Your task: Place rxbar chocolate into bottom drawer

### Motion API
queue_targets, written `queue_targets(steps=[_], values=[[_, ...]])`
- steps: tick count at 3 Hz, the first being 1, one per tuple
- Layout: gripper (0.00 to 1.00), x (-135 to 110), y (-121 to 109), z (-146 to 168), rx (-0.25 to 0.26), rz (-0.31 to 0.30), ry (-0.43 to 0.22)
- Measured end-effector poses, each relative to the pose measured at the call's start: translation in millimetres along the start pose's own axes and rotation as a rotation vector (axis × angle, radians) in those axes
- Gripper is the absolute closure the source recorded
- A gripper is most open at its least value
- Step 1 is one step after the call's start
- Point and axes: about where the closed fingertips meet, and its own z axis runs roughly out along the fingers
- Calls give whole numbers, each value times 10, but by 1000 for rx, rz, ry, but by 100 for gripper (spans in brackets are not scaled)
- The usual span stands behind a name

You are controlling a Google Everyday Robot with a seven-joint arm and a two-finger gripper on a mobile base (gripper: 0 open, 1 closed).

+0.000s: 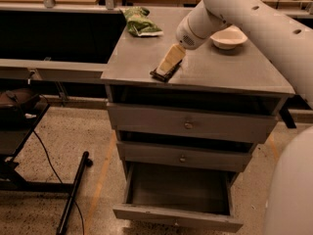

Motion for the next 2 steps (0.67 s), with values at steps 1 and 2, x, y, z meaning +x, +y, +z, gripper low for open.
queue_targets(steps=[1,2], values=[[0,32,-15,-1,10,15,8],[0,70,-29,17,15,30,18]])
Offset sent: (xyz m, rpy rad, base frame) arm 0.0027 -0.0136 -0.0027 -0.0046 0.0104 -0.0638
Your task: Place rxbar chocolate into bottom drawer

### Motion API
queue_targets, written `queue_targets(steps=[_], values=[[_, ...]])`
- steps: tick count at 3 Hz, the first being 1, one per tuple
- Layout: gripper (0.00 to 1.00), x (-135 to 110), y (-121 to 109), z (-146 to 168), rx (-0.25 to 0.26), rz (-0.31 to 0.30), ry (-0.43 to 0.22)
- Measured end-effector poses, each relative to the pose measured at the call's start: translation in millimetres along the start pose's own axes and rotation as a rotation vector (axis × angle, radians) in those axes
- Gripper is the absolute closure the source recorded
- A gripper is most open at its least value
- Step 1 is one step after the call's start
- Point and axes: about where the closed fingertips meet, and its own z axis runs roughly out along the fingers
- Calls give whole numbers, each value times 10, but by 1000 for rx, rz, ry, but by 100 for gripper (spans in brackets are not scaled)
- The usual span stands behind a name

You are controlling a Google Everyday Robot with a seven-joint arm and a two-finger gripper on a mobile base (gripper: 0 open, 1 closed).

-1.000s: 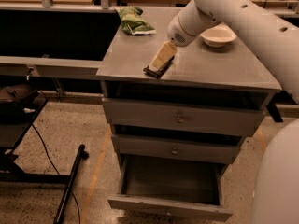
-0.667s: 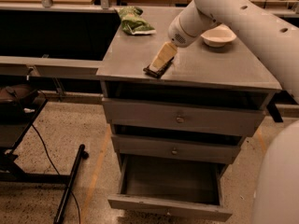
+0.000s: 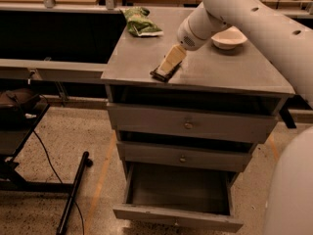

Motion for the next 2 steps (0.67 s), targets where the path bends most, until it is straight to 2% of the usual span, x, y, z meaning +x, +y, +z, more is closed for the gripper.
queue_targets(steps=[2], values=[[0,80,-19,97,-5,24,21]])
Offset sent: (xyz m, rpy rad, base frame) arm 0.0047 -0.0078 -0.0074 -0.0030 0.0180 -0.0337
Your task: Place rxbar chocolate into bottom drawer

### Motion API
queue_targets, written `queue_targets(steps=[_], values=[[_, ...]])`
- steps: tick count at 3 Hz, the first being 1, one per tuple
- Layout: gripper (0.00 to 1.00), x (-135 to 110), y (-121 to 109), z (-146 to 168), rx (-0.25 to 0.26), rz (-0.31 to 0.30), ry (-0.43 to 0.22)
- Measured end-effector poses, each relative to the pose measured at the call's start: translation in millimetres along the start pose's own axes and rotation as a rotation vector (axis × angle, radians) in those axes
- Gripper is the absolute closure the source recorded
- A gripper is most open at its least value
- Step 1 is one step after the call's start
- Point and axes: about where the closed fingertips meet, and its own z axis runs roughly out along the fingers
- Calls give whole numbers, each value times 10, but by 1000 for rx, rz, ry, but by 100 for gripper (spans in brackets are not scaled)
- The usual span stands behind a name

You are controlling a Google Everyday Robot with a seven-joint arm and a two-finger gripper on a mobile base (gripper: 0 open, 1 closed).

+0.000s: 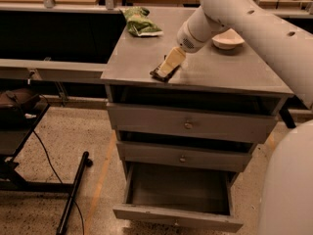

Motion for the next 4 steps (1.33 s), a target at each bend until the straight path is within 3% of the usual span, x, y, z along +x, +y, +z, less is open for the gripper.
queue_targets(steps=[2,3,4], values=[[0,46,16,129,-25,12,14],[0,97,50,289,-75,31,-21],[0,169,41,361,-88,49,-37]])
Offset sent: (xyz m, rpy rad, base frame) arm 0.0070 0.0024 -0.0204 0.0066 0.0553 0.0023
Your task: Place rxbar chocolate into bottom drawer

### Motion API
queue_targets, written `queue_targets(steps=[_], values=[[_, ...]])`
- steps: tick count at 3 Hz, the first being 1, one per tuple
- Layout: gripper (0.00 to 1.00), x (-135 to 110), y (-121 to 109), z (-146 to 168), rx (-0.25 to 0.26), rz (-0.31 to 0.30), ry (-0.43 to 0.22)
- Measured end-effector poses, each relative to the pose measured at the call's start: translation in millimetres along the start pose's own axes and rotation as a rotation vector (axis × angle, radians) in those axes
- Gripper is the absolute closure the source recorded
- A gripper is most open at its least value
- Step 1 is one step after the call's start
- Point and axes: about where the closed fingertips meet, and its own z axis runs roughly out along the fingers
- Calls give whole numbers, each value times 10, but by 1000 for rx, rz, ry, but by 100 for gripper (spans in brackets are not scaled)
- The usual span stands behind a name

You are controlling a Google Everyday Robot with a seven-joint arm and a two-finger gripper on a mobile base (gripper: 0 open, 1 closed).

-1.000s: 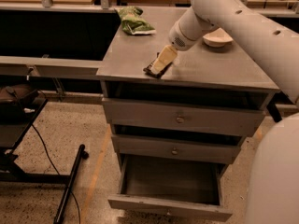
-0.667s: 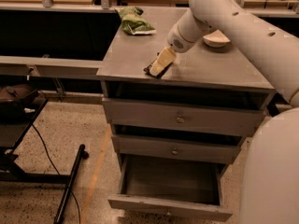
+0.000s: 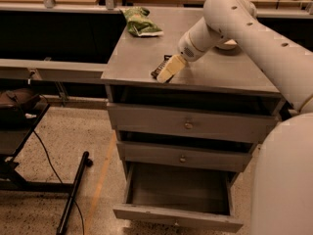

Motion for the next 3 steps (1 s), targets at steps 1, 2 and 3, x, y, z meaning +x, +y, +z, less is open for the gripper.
queue_targets(steps=[1,2,3], values=[[17,34,-20,6,0,8,-17],[41,24,-21,-2,0,-1,-34],[64,15,-24,-14,-1,-1,-36]])
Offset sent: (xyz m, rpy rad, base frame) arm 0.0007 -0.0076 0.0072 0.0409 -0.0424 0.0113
